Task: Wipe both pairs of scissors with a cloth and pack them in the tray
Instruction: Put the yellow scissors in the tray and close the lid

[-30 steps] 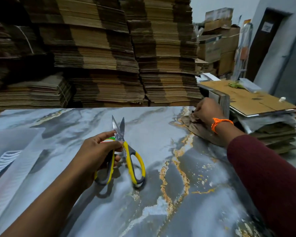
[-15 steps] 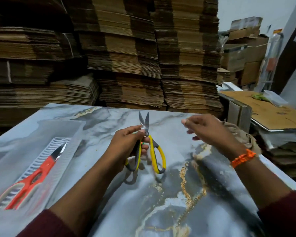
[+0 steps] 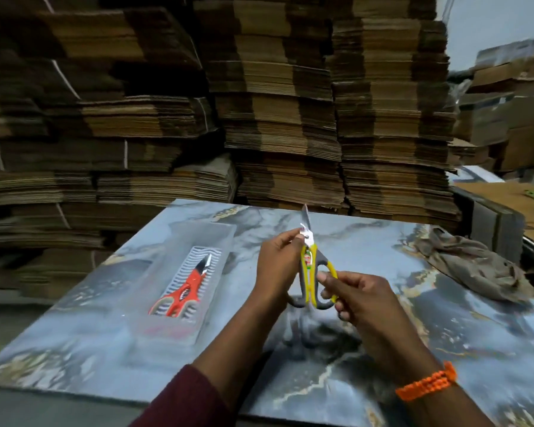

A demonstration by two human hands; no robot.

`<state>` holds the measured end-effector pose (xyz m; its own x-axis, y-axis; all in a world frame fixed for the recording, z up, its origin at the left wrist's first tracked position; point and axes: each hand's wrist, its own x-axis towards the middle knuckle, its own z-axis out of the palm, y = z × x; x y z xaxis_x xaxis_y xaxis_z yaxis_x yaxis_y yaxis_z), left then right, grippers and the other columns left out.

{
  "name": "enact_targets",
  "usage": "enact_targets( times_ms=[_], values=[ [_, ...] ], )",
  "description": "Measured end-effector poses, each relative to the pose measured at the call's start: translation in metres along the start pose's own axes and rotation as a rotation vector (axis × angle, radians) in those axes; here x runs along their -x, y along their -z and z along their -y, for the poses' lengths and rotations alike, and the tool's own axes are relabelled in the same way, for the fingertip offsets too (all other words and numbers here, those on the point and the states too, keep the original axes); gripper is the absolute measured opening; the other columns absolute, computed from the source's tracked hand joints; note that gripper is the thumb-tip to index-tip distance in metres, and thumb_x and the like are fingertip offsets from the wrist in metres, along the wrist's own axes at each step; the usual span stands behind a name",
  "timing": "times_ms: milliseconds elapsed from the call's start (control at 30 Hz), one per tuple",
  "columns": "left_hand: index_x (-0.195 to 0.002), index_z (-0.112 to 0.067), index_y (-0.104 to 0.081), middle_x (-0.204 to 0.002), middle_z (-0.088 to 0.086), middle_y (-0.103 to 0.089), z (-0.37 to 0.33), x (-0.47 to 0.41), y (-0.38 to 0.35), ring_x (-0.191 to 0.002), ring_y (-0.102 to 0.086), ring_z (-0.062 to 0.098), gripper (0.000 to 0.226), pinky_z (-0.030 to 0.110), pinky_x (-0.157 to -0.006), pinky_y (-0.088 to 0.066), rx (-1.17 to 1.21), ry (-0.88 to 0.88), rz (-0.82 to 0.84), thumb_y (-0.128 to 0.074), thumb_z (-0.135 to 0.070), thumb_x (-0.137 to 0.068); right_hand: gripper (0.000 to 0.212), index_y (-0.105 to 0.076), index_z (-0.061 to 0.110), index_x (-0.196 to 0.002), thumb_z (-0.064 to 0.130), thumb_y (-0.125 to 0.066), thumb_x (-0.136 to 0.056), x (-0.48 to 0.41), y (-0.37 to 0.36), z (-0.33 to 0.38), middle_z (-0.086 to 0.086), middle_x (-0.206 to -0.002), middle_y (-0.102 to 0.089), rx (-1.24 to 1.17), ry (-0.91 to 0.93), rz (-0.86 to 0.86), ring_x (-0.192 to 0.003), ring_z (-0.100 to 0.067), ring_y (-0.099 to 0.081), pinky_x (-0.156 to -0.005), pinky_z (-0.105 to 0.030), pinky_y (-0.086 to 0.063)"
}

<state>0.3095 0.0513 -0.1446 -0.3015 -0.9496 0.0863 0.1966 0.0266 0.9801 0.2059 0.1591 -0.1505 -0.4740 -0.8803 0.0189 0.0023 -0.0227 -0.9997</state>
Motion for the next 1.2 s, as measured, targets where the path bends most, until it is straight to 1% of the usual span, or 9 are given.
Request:
enact_targets(
  times_ms=[200, 300, 400, 500, 600, 733, 800, 967, 1200],
  values=[
    [-0.057, -0.015, -0.065, -0.060, 0.006, -0.061, -0.054, 0.013, 0.087, -0.062, -0.053, 0.017, 0.029, 0.032, -0.070, -0.046, -0.302, -0.090, -0.064, -0.060, -0.025, -0.084, 0.008, -0.068, -0.001, -0.095, 0.007, -0.069, -0.094, 0.002, -0.078, 0.030, -0.017, -0.068, -0.061, -0.082, -0.084, 0.276, -0.042, -0.008, -0.045, -0.040, -0.016, -0.040],
    [-0.087, -0.004, -0.074, -0.084, 0.018, -0.071, -0.079, 0.004, 0.156, -0.080, -0.064, 0.028, 0.037, 0.034, -0.072, -0.044, -0.726, -0.147, -0.243, -0.053, -0.032, -0.099, 0.009, -0.064, 0.002, -0.088, -0.001, -0.066, -0.096, -0.007, -0.131, 0.031, -0.013, -0.060, -0.060, -0.042, -0.044, 0.312, -0.039, -0.009, -0.047, -0.040, -0.018, -0.043],
    [-0.098, -0.002, -0.071, -0.106, 0.025, -0.072, -0.074, -0.001, 0.220, -0.102, -0.069, 0.038, 0.041, 0.034, -0.076, -0.047, -1.071, 0.065, -0.268, -0.058, -0.040, -0.093, 0.010, -0.061, -0.015, -0.089, -0.008, -0.058, -0.096, -0.021, -0.173, 0.021, -0.018, -0.060, -0.058, 0.103, -0.041, 0.331, -0.038, -0.011, -0.052, -0.040, -0.020, -0.045],
    [-0.081, 0.006, -0.064, -0.077, 0.026, -0.062, -0.047, 0.012, 0.232, -0.076, -0.067, 0.034, 0.032, 0.044, -0.066, -0.055, -1.038, 0.150, -0.111, -0.061, -0.025, -0.072, 0.012, -0.062, -0.008, -0.088, -0.013, -0.052, -0.091, -0.031, -0.192, 0.016, -0.027, -0.072, -0.062, 0.220, -0.037, 0.358, -0.039, -0.017, -0.060, -0.043, -0.024, -0.051],
    [-0.082, 0.001, -0.068, -0.075, 0.015, -0.068, -0.018, 0.010, 0.224, -0.070, -0.059, 0.022, 0.037, 0.045, -0.069, -0.057, -0.944, 0.026, -0.131, -0.049, -0.020, -0.058, 0.013, -0.073, -0.008, -0.070, -0.006, -0.062, -0.077, -0.045, -0.189, 0.020, -0.023, -0.073, -0.075, 0.570, 0.023, 0.383, -0.054, -0.021, -0.072, -0.062, -0.038, -0.065],
    [-0.087, -0.006, -0.074, -0.074, 0.006, -0.066, -0.014, 0.010, 0.192, -0.065, -0.058, 0.018, 0.023, 0.028, -0.051, -0.051, -0.680, 0.103, -0.048, -0.071, -0.029, -0.087, 0.018, -0.063, 0.008, -0.069, 0.016, -0.075, -0.080, -0.048, -0.161, 0.026, -0.018, -0.082, -0.074, 1.247, 0.227, 0.306, -0.081, -0.033, -0.073, -0.067, -0.032, -0.057],
    [-0.094, -0.001, -0.075, -0.085, 0.013, -0.074, -0.017, -0.003, 0.183, -0.070, -0.065, 0.023, 0.037, 0.031, -0.059, -0.057, -0.628, 0.131, -0.033, -0.066, -0.037, -0.098, 0.027, -0.055, 0.013, -0.069, 0.026, -0.068, -0.088, -0.045, -0.143, 0.022, -0.017, -0.086, -0.068, 1.372, 0.343, 0.235, -0.093, -0.038, -0.068, -0.066, -0.030, -0.045],
    [-0.122, -0.014, -0.064, -0.127, 0.012, -0.065, -0.011, -0.063, 0.198, -0.122, -0.056, 0.034, 0.045, 0.042, -0.094, -0.050, -1.484, 0.053, -0.260, -0.066, -0.047, -0.092, 0.029, -0.073, 0.023, -0.115, 0.042, -0.067, -0.094, -0.037, -0.101, 0.023, 0.001, -0.111, -0.074, 1.228, 0.452, 0.151, -0.104, -0.021, -0.066, -0.086, -0.033, -0.053],
    [-0.126, -0.007, -0.063, -0.127, 0.017, -0.059, -0.002, -0.082, 0.179, -0.116, -0.060, 0.035, 0.033, 0.039, -0.093, -0.053, -1.684, 0.071, -0.240, -0.059, -0.013, -0.094, 0.020, -0.076, 0.023, -0.108, 0.036, -0.071, -0.093, -0.031, -0.078, 0.014, 0.007, -0.102, -0.076, 0.953, 0.571, 0.084, -0.078, -0.009, -0.067, -0.078, -0.033, -0.057]
  ],
)
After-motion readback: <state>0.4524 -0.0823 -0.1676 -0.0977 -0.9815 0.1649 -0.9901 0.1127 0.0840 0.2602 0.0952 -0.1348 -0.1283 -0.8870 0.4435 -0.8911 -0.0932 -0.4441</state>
